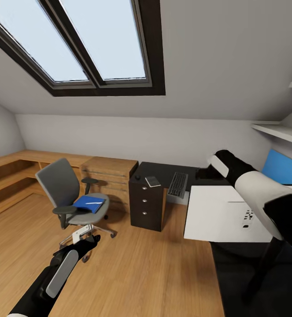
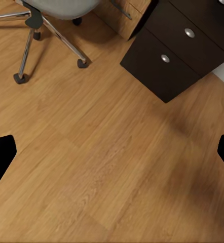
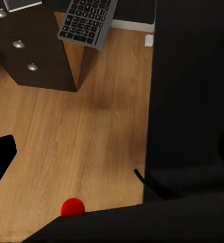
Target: In the bedroom, organize the workspace by keeping the computer under the desk, ensuring the monitor is on the desk, placing the keyboard on the desk next to the monitor, placing the mouse on the desk next to the keyboard, moving the folder from the swivel chair onto the desk next to the mouse, stacking the notebook on top of the folder with the pen on top of the notebook, and positioning the swivel chair next to the desk.
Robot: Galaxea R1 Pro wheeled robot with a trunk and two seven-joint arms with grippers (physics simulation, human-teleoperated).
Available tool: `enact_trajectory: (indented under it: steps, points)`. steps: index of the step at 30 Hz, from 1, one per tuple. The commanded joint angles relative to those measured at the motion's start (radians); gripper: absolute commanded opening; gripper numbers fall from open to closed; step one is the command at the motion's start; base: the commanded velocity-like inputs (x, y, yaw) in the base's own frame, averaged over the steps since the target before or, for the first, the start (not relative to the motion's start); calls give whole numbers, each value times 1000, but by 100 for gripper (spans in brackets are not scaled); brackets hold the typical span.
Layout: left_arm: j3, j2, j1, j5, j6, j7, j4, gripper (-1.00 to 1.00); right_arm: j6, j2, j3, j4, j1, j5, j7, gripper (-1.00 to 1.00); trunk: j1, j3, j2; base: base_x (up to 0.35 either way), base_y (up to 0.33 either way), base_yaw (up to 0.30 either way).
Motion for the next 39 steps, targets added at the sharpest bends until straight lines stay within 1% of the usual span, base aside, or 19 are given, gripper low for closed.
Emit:
enact_trajectory:
  steps: [1, 3, 8, 18, 28, 34, 39]
  points:
    - [-4, 1, 0, 10, 0, 10, -1, 100, 14, 0, 7, 7, 0, -11, -7, 100, 0, 0, -1, 11, 0, 0]
    - [-4, 1, 0, 11, 0, 9, -1, 100, 39, 1, 7, 17, 0, -12, -7, 100, 0, 0, -1, 6, 0, 0]
    - [-4, 1, 0, 11, 0, 8, -1, 100, 60, 3, 7, 24, 0, -12, -7, 100, 0, 0, -1, 0, 0, 0]
    - [-6, 1, 0, 11, 0, 7, -1, 100, 61, 11, 7, 27, 0, -11, -7, 100, 0, 0, -1, -118, 0, 0]
    - [-6, 1, 0, 9, 0, 7, -1, 100, 61, 13, 7, 26, 0, -10, -8, 100, 0, 0, -1, -126, 0, 0]
    - [-5, 3, 0, 9, 0, 8, -2, 100, 61, 16, 8, 25, 0, -10, -9, 100, 0, 0, -1, -225, 0, 0]
    - [-5, 2, -1, 9, 0, 8, -3, 100, 61, 18, 8, 25, 0, -9, -9, 100, 0, 0, -1, -75, 0, 0]
